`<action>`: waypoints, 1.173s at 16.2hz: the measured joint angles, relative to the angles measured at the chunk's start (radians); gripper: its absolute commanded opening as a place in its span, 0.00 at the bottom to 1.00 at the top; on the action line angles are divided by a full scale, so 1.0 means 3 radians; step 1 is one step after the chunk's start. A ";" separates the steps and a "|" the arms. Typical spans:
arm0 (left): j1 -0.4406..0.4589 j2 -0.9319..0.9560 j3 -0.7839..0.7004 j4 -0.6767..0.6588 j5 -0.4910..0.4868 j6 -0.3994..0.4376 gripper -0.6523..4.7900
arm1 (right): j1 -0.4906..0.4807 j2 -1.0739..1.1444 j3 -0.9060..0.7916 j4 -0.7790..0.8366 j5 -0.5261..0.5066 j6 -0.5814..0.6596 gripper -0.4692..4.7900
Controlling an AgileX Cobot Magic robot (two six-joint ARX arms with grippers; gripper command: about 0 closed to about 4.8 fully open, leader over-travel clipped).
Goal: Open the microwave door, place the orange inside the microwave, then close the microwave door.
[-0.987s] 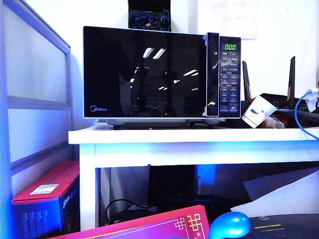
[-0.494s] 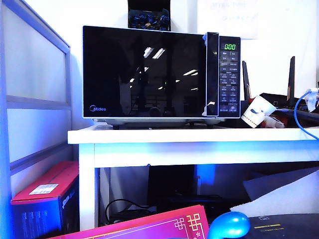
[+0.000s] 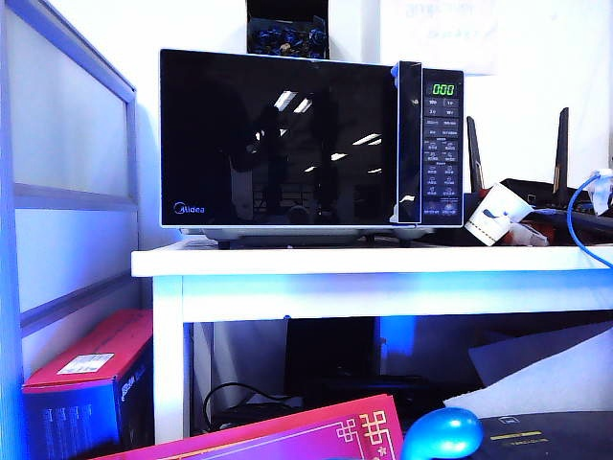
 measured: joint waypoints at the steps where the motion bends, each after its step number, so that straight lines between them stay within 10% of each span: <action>1: 0.0000 0.0003 -0.0271 0.0264 0.0014 -0.0004 0.11 | -0.0001 -0.0085 -0.0239 0.0108 -0.0006 0.0001 0.09; 8: 0.0000 0.0004 -0.1714 0.1162 -0.0088 -0.0160 0.11 | -0.0001 -0.0765 -0.1915 0.0811 0.0164 0.0707 0.09; 19: 0.0000 0.0003 -0.1760 0.1155 -0.0338 0.0010 0.11 | -0.0001 -0.1165 -0.2379 0.0392 0.0074 0.0810 0.09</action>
